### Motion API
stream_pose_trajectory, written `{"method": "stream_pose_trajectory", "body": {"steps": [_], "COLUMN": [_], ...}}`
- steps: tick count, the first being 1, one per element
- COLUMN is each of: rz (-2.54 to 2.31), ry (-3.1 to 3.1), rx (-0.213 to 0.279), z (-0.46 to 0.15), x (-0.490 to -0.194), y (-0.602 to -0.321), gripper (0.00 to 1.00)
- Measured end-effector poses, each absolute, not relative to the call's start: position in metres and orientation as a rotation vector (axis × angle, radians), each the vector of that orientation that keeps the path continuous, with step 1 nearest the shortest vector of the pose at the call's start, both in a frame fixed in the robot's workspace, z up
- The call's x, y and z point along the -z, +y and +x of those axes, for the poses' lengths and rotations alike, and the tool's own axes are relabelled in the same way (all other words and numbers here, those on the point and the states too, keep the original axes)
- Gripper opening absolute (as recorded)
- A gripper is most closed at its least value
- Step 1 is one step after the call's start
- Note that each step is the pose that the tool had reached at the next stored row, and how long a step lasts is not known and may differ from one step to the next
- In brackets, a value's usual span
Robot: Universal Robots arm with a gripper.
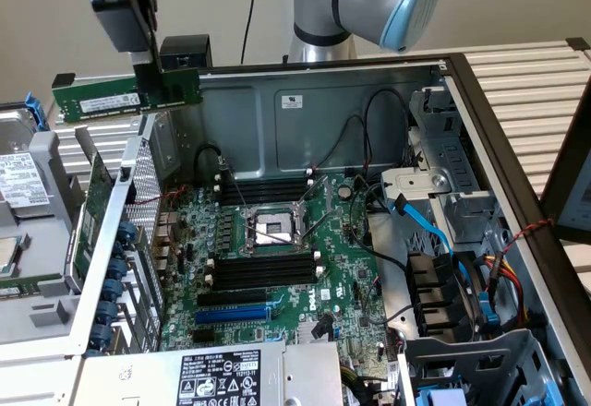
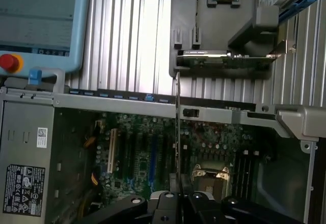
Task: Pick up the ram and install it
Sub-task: 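Pick up the ram and move it above insertion slot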
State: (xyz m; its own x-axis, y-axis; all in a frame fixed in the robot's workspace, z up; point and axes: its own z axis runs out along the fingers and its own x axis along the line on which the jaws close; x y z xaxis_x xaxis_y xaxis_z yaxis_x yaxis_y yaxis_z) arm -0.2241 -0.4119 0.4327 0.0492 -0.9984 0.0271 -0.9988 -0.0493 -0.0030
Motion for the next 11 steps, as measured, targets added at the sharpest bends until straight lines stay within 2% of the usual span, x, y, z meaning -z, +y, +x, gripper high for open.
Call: {"method": "stream_pose_trajectory", "body": {"steps": [11], "rz": [2.266], "ry": [-2.154], "rx": [-0.032], "z": [-0.174], "x": [-0.431], "y": [-0.412], "gripper": [0.13]}}
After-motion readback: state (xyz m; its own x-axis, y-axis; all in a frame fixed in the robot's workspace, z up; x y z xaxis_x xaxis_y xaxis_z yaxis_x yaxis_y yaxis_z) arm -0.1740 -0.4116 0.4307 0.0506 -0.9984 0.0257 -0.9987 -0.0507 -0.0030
